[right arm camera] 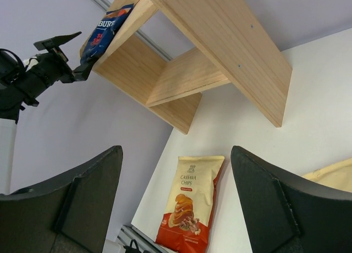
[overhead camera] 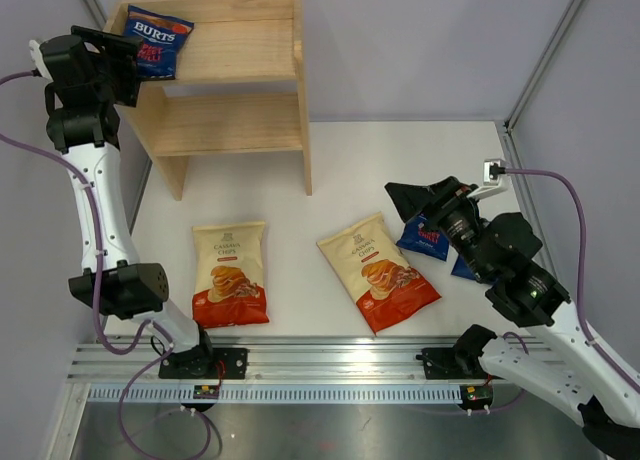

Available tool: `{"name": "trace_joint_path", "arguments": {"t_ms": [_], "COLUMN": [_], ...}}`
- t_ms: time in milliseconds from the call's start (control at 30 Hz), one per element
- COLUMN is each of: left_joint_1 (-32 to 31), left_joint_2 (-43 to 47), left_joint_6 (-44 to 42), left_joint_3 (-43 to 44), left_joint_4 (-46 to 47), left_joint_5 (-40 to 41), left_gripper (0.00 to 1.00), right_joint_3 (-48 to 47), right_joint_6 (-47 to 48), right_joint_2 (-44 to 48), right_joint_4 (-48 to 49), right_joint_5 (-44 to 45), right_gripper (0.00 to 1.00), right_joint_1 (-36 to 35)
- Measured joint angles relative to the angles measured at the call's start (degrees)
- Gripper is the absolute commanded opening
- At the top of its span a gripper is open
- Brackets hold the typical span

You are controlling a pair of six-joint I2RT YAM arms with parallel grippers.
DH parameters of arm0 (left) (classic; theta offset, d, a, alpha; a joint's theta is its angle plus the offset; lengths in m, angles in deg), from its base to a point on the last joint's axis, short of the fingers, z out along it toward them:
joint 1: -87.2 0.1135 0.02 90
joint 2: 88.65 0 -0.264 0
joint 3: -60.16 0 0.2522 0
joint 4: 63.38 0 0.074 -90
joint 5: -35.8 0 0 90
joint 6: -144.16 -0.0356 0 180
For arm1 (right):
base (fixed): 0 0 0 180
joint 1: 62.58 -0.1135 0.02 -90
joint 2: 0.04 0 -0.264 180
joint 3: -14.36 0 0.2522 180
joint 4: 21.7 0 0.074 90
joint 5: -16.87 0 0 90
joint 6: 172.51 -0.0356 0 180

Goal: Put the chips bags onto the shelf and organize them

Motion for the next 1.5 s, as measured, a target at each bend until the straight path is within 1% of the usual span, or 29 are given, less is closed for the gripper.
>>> {"name": "trace_joint_path", "arguments": {"t_ms": [100, 200, 267, 400, 433, 567, 667, 733, 800, 867, 933, 1000, 1100, 1200, 1333, 1367, 1433, 1500], "left_joint_1": [0.0, 0.0, 0.1, 0.1, 0.2, 0.2, 0.3, 0.3, 0.2, 0.1, -0.4, -0.9, -1.9, -4.4, -8.7, -9.8, -11.4, -12.7], "left_joint_2": [1.2, 3.8, 5.6, 8.7, 9.2, 11.8, 15.2, 19.2, 24.6, 31.8, 38.7, 43.9, 49.4, 50.6, 50.1, 50.2, 50.7, 50.9], "left_joint_6": [-2.2, -4.6, -5.9, -8.2, -8.7, -11.5, -14.4, -17.1, -19.6, -22.5, -25.2, -27.9, -31.6, -35.1, -40.1, -41.6, -43.6, -44.9], "left_joint_3": [0.0, -1.9, -3.7, -5.4, -5.4, -5.6, -8.0, -12.2, -19.1, -28.7, -37.5, -44.5, -53.9, -61.4, -69.5, -71.3, -74.0, -74.8], "left_joint_4": [-0.9, -3.6, -4.7, -6.0, -6.2, -6.7, -5.9, -4.7, -2.4, 0.2, 0.8, 1.4, 2.5, 2.3, 1.1, 0.7, -0.5, -1.7], "left_joint_5": [1.2, 2.9, 4.0, 5.5, 5.7, 6.3, 4.7, 2.1, -0.5, -3.1, -5.3, -7.3, -10.7, -12.9, -14.1, -13.7, -12.5, -12.2], "left_gripper": [0.89, 0.99, 0.99, 0.99, 0.99, 0.99, 0.99, 0.99, 0.99, 0.99, 0.99, 0.99, 0.99, 0.99, 0.99, 0.99, 0.99, 0.99], "right_joint_3": [0.0, -2.7, -7.8, -14.8, -15.1, -14.6, -14.6, -14.4, -13.8, -11.7, -8.6, -5.6, -2.3, 0.0, 0.8, 1.0, 1.2, 1.2], "right_joint_6": [0.2, 1.8, 3.7, 6.7, 7.1, 8.4, 9.7, 10.3, 10.4, 10.3, 10.2, 9.8, 9.1, 8.9, 8.7, 8.7, 8.8, 8.6], "right_joint_2": [-0.5, -3.9, -9.1, -19.5, -21.7, -26.4, -28.5, -29.9, -31.5, -33.6, -36.2, -39.6, -44.2, -47.2, -50.5, -51.3, -52.9, -54.9], "right_joint_4": [-0.4, -3.5, -7.0, -9.9, -10.4, -13.6, -15.2, -15.6, -15.5, -14.3, -12.8, -12.2, -10.7, -9.3, -7.2, -6.4, -5.3, -4.0], "right_joint_5": [0.0, -0.5, -1.9, -6.1, -7.4, -10.2, -11.0, -11.5, -11.7, -12.4, -14.4, -15.8, -17.7, -18.7, -18.8, -18.7, -18.8, -19.2], "right_gripper": [0.89, 0.93, 0.95, 0.97, 0.99, 0.99, 0.99, 0.99, 1.00, 0.99, 0.99, 0.98, 0.94, 0.87, 0.82, 0.76, 0.69, 0.66], "right_joint_1": [0.0, 0.0, 0.4, 2.8, 3.8, 7.9, 12.6, 17.0, 22.1, 27.8, 33.8, 39.8, 46.8, 50.2, 50.7, 50.7, 50.7, 50.7]}}
